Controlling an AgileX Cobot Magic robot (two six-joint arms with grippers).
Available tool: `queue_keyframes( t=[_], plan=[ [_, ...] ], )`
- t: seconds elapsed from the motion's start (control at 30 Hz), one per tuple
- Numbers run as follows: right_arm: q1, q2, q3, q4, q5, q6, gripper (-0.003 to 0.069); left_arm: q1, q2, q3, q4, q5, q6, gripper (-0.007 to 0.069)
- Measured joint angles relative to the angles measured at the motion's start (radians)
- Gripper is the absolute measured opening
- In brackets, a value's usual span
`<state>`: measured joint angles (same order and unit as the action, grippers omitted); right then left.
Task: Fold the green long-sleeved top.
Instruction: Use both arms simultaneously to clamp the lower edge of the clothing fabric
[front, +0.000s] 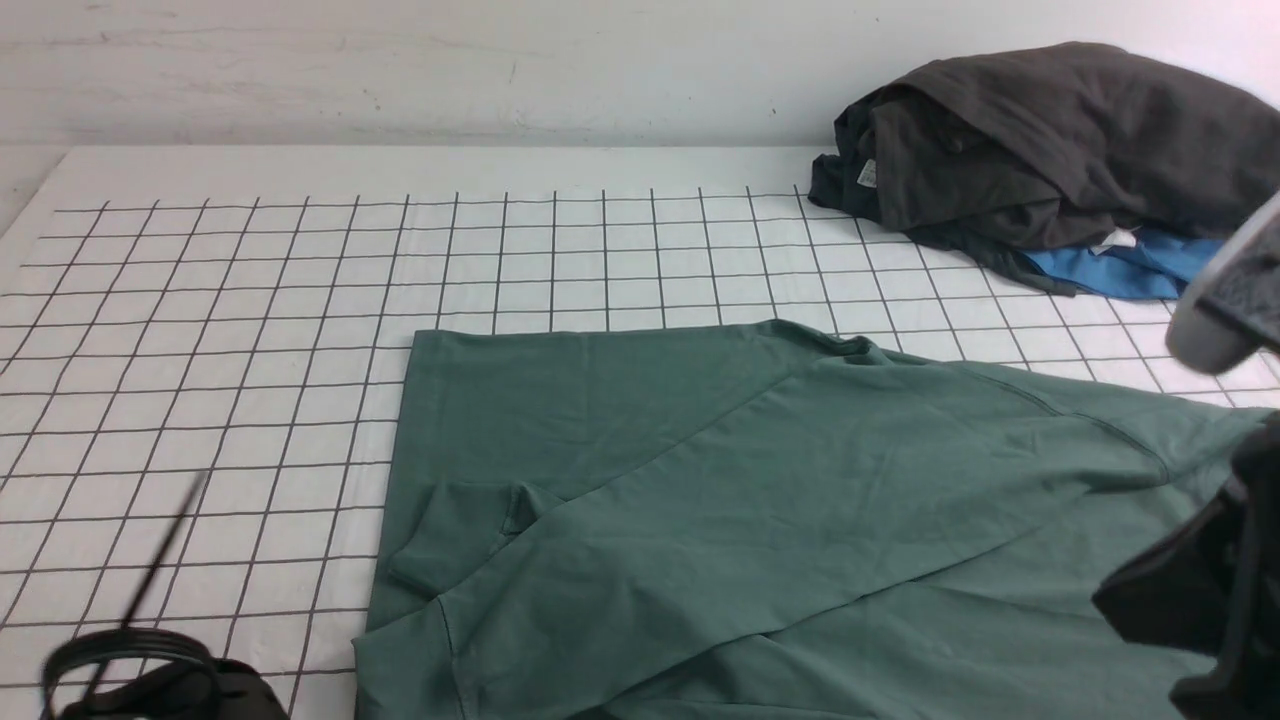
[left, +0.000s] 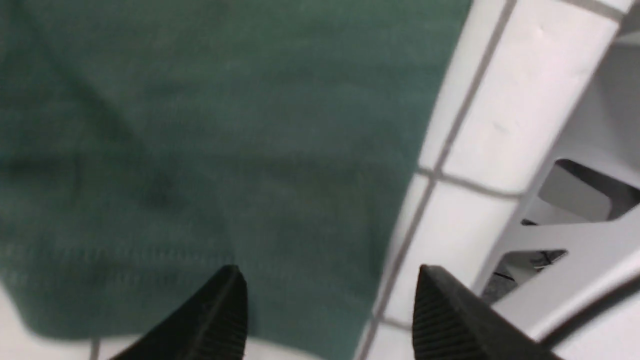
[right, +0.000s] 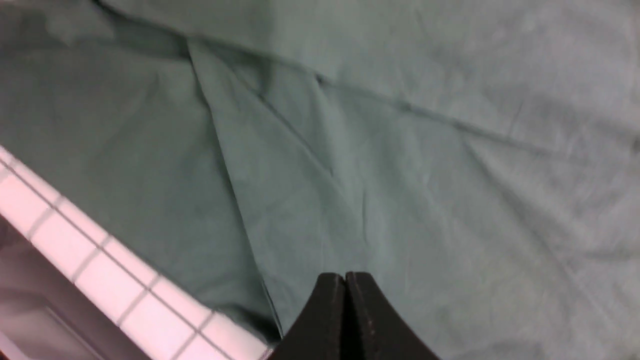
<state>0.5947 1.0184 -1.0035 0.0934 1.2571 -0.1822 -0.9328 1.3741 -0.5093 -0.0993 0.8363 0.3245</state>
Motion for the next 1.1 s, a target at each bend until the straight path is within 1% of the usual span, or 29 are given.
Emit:
queue_keyframes(
  t=[0.1,0.27,0.37,0.53,0.63,0.67,0.8,0.83,1.07,1.1],
  plan=[
    [0.000,0.000,0.042,-0.003,0.000,-0.002,-0.0015,-0.009,0.048,-0.002,0.006,-0.047,-0.021,0.0412],
    [0.000,0.000,0.057,-0.010,-0.001,-0.002,-0.0015,-0.009,0.091,-0.026,0.009,-0.029,-0.062,0.0411],
    [0.000,-0.001,0.057,-0.010,-0.001,-0.002,-0.0015,-0.009,0.099,-0.036,0.010,-0.021,-0.098,0.0397],
    [0.000,-0.001,0.057,-0.010,-0.001,-0.002,-0.0015,-0.009,0.112,-0.058,0.017,0.001,-0.126,0.0344],
    [0.000,-0.001,0.057,-0.010,-0.002,-0.003,-0.0015,-0.009,0.117,-0.062,0.025,0.004,-0.129,0.0306],
    [0.000,-0.001,0.057,-0.010,-0.002,-0.003,-0.0015,-0.009,0.117,-0.062,0.025,0.004,-0.129,0.0304],
    [0.000,-0.001,0.057,-0.010,-0.002,-0.004,-0.0015,-0.009,0.117,-0.062,0.037,0.003,-0.130,0.0241],
    [0.000,-0.001,0.057,-0.010,-0.002,-0.004,-0.0015,-0.009,0.117,-0.062,0.037,0.003,-0.130,0.0241],
    [0.000,-0.001,0.057,-0.010,-0.003,-0.007,-0.0015,-0.009,0.117,-0.062,0.039,-0.001,-0.130,0.0141],
    [0.000,-0.001,0.057,-0.010,-0.003,-0.008,-0.0015,-0.009,0.117,-0.062,0.039,-0.001,-0.130,0.0141]
  ],
)
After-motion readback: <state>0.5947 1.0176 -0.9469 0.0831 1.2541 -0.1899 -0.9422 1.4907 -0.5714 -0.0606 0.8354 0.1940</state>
